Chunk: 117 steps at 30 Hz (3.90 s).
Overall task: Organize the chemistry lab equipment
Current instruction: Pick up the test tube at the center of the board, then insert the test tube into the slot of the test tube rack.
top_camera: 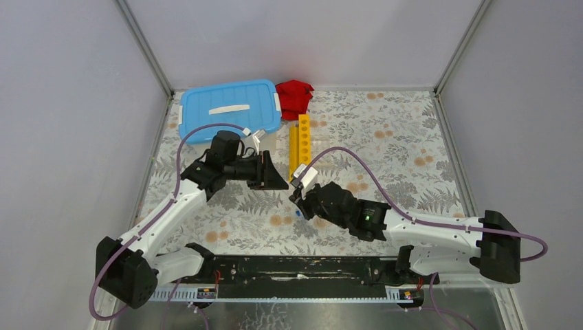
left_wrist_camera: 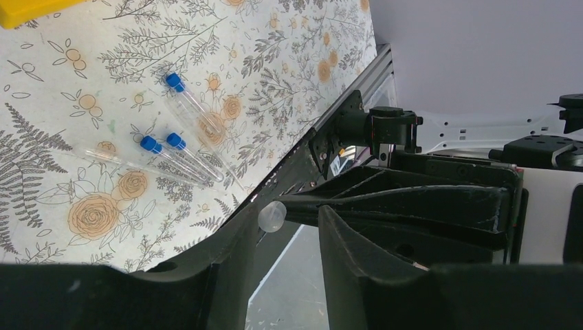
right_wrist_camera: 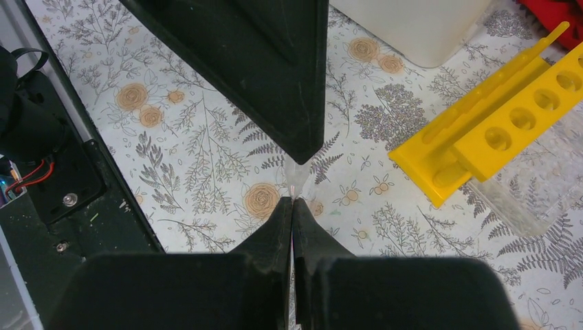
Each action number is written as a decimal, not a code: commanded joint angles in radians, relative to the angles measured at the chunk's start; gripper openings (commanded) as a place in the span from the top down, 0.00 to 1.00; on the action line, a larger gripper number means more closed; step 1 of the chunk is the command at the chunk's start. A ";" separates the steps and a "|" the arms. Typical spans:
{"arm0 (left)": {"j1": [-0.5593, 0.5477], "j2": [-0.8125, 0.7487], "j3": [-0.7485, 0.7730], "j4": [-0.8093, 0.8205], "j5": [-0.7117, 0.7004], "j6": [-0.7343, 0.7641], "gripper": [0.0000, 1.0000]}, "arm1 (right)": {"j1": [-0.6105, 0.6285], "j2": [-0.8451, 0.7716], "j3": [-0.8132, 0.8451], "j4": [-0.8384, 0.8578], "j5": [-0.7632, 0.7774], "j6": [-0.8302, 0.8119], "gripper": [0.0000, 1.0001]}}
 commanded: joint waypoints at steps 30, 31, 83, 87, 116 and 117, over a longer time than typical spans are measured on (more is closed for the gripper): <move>0.010 0.024 -0.048 0.113 0.012 -0.005 0.91 | -0.023 0.013 0.034 0.059 -0.056 -0.001 0.98; 0.010 0.024 -0.046 0.115 0.007 -0.008 0.92 | -0.022 0.012 0.034 0.059 -0.055 -0.001 0.98; -0.273 0.715 1.048 -0.239 -1.087 0.265 1.00 | -0.092 -0.300 -0.073 -0.273 0.797 0.355 0.17; -0.274 0.787 1.102 -0.238 -1.168 0.281 1.00 | -0.114 -0.307 -0.094 -0.248 0.784 0.340 0.17; -0.143 1.001 1.290 -0.182 -1.157 0.314 1.00 | -0.219 -0.204 -0.124 -0.127 0.664 0.313 0.17; -0.141 1.002 1.286 -0.179 -1.151 0.310 1.00 | -0.221 -0.202 -0.123 -0.126 0.660 0.314 0.17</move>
